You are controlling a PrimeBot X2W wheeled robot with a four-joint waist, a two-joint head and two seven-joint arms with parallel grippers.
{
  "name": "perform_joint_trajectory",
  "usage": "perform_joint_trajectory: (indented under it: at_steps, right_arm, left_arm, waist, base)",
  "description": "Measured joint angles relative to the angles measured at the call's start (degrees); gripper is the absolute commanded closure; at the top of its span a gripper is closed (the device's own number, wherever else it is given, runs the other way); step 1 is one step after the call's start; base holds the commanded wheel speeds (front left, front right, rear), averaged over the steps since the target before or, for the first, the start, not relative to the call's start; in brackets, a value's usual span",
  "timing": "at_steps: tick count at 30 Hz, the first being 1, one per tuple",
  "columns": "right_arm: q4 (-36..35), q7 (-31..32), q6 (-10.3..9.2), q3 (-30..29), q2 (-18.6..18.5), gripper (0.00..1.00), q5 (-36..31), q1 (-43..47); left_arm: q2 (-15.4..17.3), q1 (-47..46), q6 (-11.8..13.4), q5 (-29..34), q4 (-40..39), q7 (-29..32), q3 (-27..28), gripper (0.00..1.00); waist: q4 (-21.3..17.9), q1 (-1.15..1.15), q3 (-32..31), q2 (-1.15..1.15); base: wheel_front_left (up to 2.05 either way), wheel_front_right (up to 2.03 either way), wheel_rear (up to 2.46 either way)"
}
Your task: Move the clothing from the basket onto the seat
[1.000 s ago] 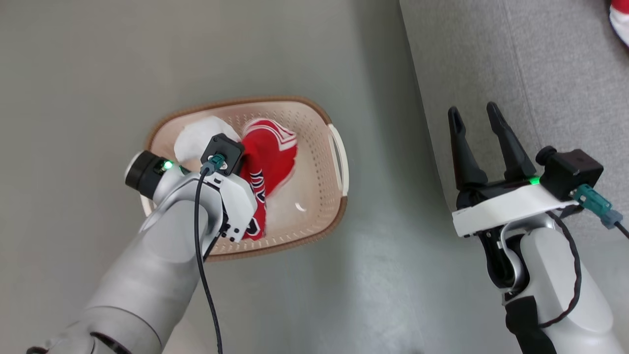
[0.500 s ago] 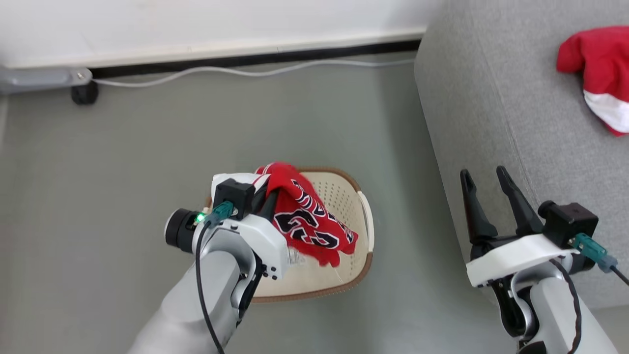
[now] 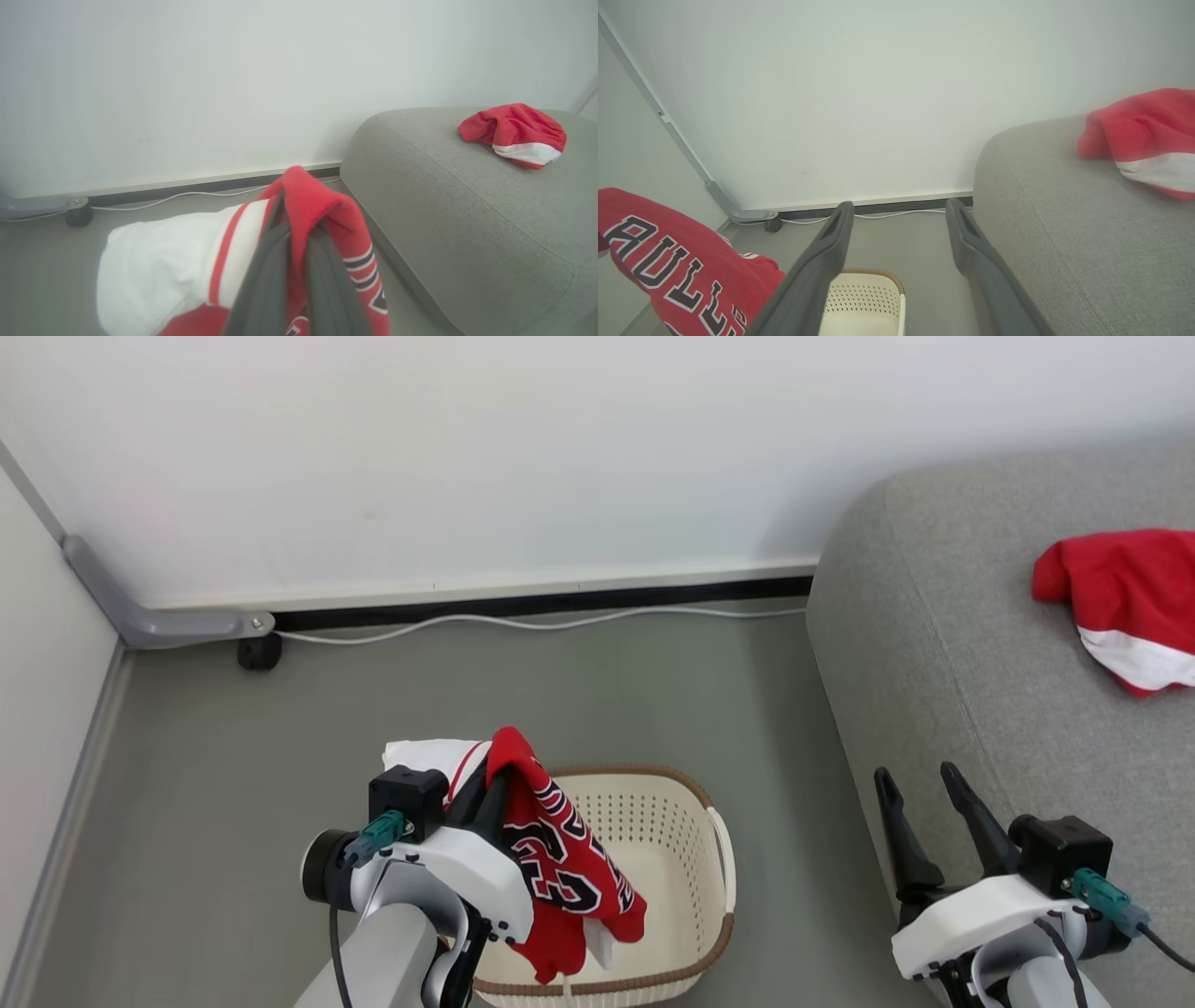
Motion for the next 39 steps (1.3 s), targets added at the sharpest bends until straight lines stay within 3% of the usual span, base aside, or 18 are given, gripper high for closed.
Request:
perform_joint_trajectory:
  at_steps: [19,26,32,39]
  right_arm:
    - [0.03,0.00,0.00,-0.02,0.97,0.00,-0.47,1.66]
    - [0.01,0.00,0.00,0.52,1.13,0.00,-0.47,1.66]
    - [-0.52,0.00,0.00,3.65,1.20,0.00,-0.47,1.41]
    - [-4.68,0.00,0.00,12.43,1.21,0.00,0.14,-4.00]
  left_arm:
    - [-0.01,0.43,-3.02,2.40,-1.82,0.00,4.09,1.00]
    - [-0.03,-4.00,-4.34,2.41,-2.10,0.00,3.82,1.00]
    - [-0.11,-8.67,-4.50,2.42,-2.12,0.00,2.09,1.00]
    - [-0.19,-11.80,-4.27,0.90,-2.80,-0.01,0.44,1.00]
  waist:
    - [1.35,0.00,-2.97,0.00]
    - [1.57,0.00,-2.65,0.00]
    - [1.95,0.00,-2.33,0.00]
    - [1.73,0.00,-1.85,0.00]
  base:
    - [0.00,0.00,0.00]
    - [0.00,0.00,0.00]
    - [0.00,0.00,0.00]
    - [0.00,0.00,0.00]
